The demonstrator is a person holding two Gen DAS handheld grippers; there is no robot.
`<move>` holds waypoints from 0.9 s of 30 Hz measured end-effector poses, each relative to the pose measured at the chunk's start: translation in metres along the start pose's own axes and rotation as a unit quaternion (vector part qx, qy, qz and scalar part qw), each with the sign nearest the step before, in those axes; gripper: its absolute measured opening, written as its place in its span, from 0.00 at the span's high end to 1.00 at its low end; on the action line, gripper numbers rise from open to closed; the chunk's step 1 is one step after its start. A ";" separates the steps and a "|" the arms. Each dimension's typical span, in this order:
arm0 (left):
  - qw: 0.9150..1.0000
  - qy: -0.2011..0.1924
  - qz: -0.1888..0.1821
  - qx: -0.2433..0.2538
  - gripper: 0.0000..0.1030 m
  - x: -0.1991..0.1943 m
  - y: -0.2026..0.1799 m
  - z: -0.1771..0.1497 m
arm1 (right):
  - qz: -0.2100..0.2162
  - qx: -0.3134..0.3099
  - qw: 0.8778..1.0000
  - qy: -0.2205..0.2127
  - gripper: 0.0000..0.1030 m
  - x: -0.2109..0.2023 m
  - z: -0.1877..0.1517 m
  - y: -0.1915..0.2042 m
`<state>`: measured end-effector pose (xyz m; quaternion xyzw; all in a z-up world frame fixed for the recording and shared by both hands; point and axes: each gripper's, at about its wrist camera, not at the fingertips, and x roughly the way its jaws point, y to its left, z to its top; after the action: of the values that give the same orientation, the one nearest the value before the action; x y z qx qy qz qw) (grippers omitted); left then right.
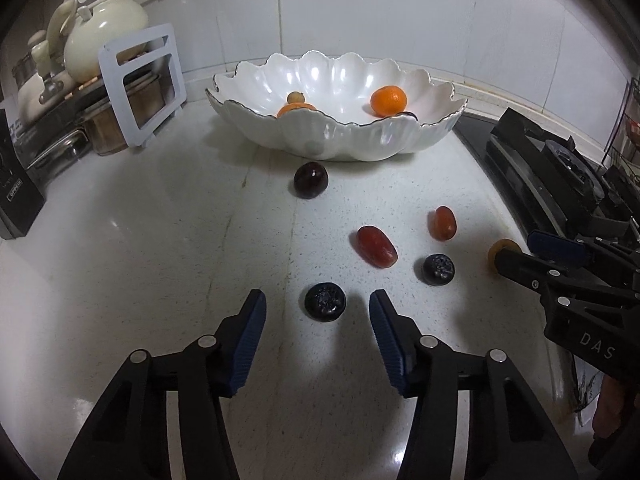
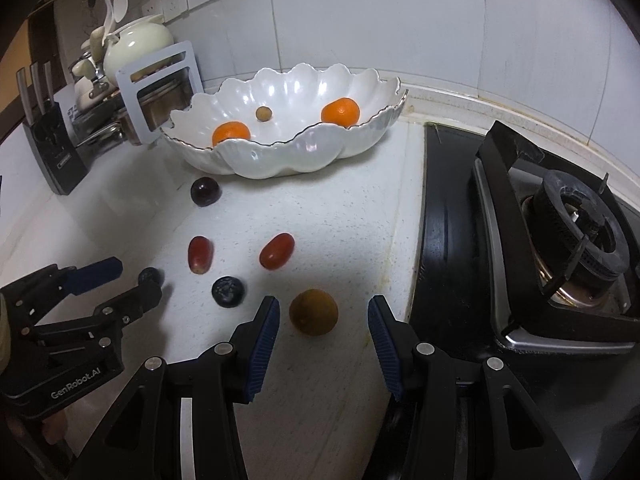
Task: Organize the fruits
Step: 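Move the left tool to a dark blueberry while the right tool approaches the brown round fruit, then close the left tool on the blueberry while the right tool grasps the brown fruit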
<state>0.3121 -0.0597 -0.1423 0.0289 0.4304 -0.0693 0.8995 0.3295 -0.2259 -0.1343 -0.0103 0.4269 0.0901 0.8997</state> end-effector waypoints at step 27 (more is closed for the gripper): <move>1.000 -0.007 -0.012 -0.003 0.78 -0.005 -0.001 0.002 | 0.022 -0.007 1.000 -0.002 0.72 -0.004 0.003 0.007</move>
<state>0.3105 -0.0604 -0.1367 0.0201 0.4247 -0.0789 0.9017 0.3278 -0.2196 -0.1292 -0.0076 0.4249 0.1130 0.8981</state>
